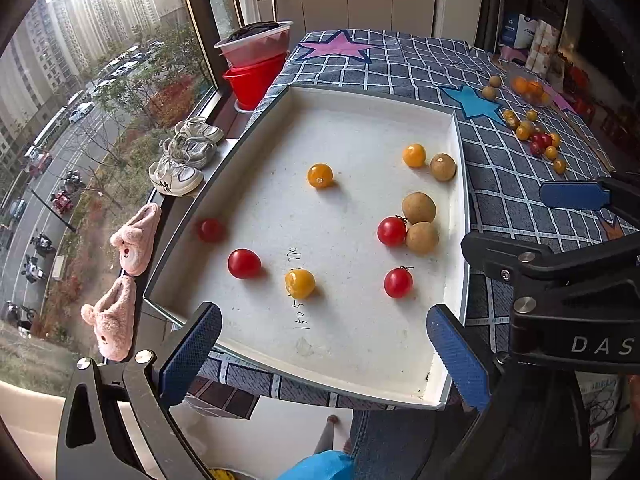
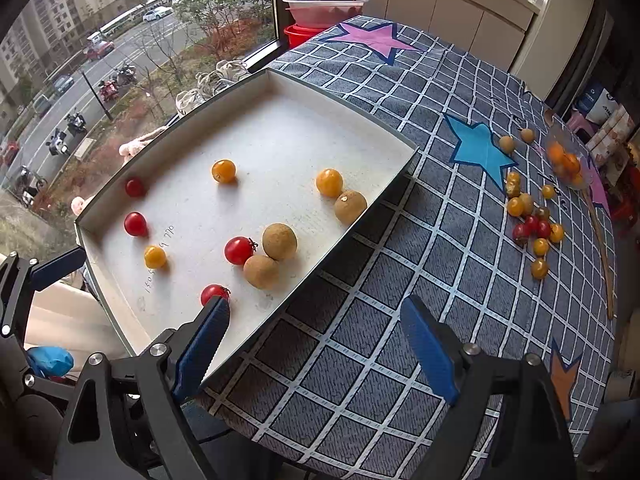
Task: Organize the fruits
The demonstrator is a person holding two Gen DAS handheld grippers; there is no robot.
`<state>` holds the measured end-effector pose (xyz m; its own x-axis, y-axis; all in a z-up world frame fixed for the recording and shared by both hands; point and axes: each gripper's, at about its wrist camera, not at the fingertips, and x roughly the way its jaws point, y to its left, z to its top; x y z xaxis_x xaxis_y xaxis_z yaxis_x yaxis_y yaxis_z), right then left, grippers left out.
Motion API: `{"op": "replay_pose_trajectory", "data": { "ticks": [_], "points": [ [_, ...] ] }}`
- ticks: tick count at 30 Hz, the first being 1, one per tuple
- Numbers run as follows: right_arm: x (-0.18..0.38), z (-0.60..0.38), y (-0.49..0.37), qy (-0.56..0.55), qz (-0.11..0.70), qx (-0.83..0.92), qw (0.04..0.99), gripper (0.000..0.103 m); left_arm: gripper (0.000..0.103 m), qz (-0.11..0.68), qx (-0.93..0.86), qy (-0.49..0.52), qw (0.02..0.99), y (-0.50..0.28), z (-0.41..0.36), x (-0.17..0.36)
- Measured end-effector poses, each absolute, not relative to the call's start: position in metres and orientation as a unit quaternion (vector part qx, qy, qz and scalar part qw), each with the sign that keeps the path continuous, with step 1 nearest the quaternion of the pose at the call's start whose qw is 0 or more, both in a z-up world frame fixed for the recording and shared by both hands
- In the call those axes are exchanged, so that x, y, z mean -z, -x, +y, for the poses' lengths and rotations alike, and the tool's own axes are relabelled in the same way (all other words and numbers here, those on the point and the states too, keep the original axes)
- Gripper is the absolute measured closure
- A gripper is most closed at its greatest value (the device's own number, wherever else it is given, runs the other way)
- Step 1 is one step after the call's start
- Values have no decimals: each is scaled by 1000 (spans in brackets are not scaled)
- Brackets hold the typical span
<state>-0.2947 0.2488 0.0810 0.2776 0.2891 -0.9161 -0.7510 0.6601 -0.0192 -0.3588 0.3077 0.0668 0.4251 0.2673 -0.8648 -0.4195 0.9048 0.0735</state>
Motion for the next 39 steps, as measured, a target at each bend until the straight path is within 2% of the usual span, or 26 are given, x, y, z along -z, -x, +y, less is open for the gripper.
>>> {"op": "replay_pose_trajectory", "data": {
  "ticks": [39],
  "points": [
    [-81,233,299,213,501,-345,765,14,0,503,-208,67,836,364,296,-68]
  ]
}}
